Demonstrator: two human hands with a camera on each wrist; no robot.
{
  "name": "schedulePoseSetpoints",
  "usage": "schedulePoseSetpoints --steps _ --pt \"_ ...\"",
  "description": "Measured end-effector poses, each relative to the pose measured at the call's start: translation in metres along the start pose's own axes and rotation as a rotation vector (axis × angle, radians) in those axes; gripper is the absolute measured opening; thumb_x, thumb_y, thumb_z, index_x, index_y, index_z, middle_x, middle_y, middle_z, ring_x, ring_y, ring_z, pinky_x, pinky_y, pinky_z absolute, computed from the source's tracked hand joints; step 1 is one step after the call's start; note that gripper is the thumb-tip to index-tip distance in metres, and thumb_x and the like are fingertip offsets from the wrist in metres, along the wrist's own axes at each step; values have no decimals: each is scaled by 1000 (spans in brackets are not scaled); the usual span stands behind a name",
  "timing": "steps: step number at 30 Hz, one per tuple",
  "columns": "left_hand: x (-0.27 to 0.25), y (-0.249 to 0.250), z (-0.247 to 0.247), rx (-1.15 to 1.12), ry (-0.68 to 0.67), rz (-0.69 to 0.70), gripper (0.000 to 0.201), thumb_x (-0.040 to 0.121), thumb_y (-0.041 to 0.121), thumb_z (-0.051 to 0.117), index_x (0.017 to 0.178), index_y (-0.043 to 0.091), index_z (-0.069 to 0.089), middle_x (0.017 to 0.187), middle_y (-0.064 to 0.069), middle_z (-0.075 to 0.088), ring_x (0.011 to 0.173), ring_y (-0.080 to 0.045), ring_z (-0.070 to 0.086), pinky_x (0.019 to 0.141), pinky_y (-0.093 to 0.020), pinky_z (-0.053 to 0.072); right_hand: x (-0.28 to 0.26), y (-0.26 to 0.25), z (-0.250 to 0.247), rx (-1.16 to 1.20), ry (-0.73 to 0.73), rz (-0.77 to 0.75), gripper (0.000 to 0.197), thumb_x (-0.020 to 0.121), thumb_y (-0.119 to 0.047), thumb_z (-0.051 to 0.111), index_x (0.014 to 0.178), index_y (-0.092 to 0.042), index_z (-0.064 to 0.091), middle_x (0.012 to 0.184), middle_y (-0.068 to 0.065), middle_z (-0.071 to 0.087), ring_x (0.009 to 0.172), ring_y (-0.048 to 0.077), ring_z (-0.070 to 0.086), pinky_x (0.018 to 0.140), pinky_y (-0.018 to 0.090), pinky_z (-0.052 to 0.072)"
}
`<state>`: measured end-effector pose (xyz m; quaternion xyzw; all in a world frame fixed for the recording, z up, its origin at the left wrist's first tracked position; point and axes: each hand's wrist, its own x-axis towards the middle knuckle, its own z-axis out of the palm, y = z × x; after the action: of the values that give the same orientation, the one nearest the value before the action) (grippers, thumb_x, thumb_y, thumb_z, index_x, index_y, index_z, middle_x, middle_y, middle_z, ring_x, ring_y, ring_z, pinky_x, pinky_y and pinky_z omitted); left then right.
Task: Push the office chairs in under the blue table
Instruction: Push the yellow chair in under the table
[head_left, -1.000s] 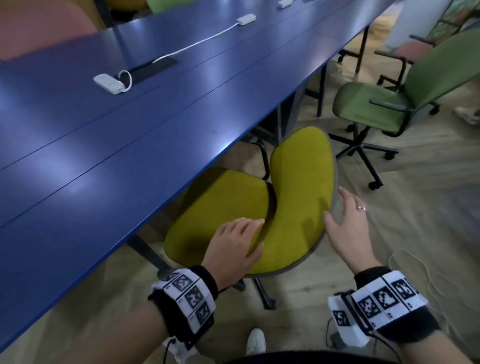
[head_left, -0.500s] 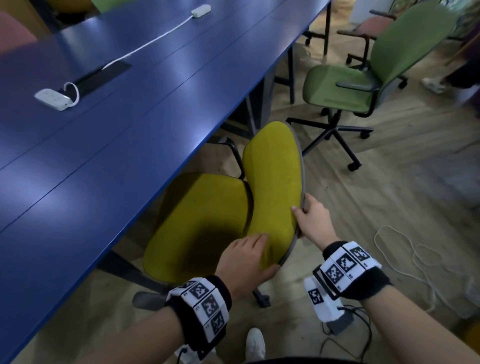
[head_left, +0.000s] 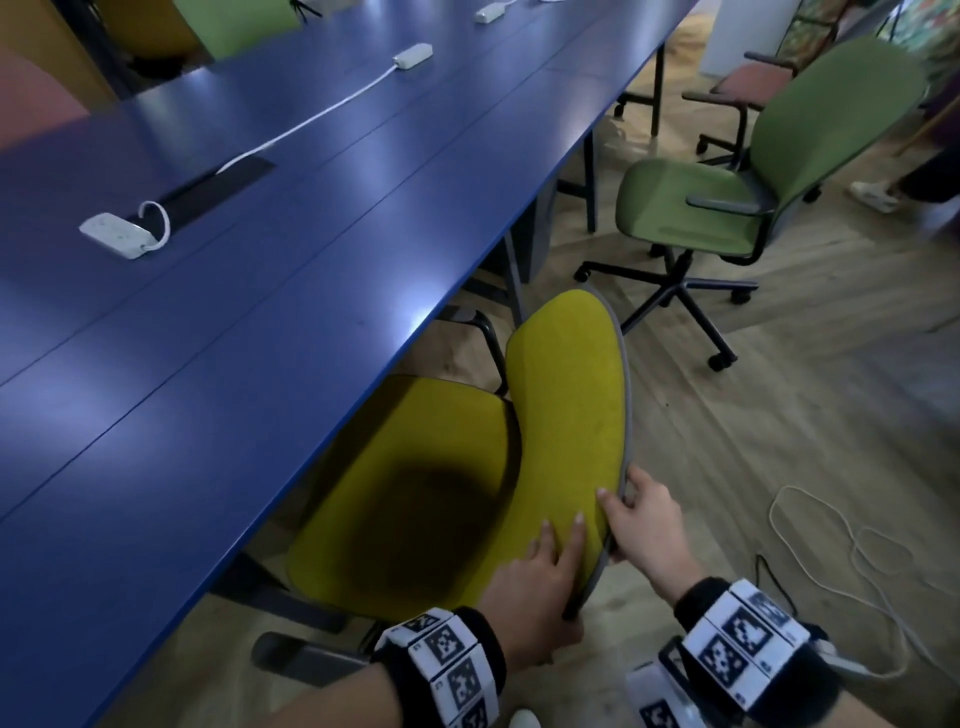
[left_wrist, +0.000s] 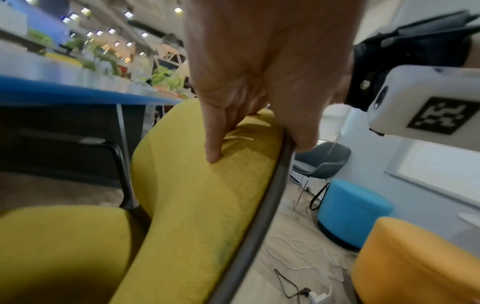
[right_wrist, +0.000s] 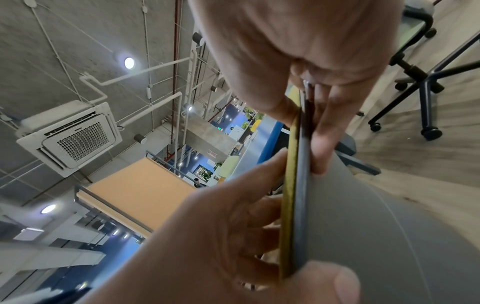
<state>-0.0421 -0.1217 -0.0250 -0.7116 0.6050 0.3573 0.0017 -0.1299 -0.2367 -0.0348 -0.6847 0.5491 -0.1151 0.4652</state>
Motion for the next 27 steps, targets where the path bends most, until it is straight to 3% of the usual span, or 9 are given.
schedulePoseSetpoints --steps 4,10,15,19,22,23,27 --pt "-1 -11 -7 -6 -22 -9 95 85 26 62 143 21 -13 153 -25 2 126 -46 36 98 -51 39 4 -5 10 32 -2 -4 27 91 -11 53 117 -8 52 66 6 62 49 25 63 34 25 52" --pt "4 -27 -16 8 14 -26 99 83 24 66 143 23 -13 154 -23 4 124 -44 40 99 -49 42 17 -15 22 52 -20 -17 25 91 -12 52 115 -6 49 75 10 62 37 13 58 31 18 47" --pt "11 -37 -26 32 6 -20 99 82 18 65 144 20 -12 153 -25 6 126 -43 38 99 -47 39 29 -22 28 72 2 0 38 91 -12 52 125 1 42 83 16 62 46 21 59 30 19 47" --pt "18 -43 -33 41 5 -12 99 80 18 65 144 20 -10 152 -26 8 128 -42 36 100 -46 36 39 -28 26 146 -30 61 40 89 -11 54 125 -1 40 75 10 60 48 25 60 34 26 52" --pt "26 -48 -37 36 11 -8 98 80 20 65 144 21 -10 153 -24 9 129 -40 35 100 -46 35 62 -33 16 231 -98 169 44 85 -15 59 124 -6 39 83 18 63 59 36 66 55 43 60" --pt "28 -50 -40 37 13 -8 98 80 20 65 144 21 -10 153 -24 8 129 -40 35 101 -45 34 72 -36 12 230 -112 177 44 85 -18 61 122 -6 41 83 19 64 58 36 65 57 45 60" --pt "38 -59 -52 14 15 -7 97 81 21 65 144 23 -9 154 -22 8 126 -39 39 100 -43 36 106 -55 7 160 -147 122 29 86 -20 62 105 -3 50 78 12 60 51 31 63 40 32 57"
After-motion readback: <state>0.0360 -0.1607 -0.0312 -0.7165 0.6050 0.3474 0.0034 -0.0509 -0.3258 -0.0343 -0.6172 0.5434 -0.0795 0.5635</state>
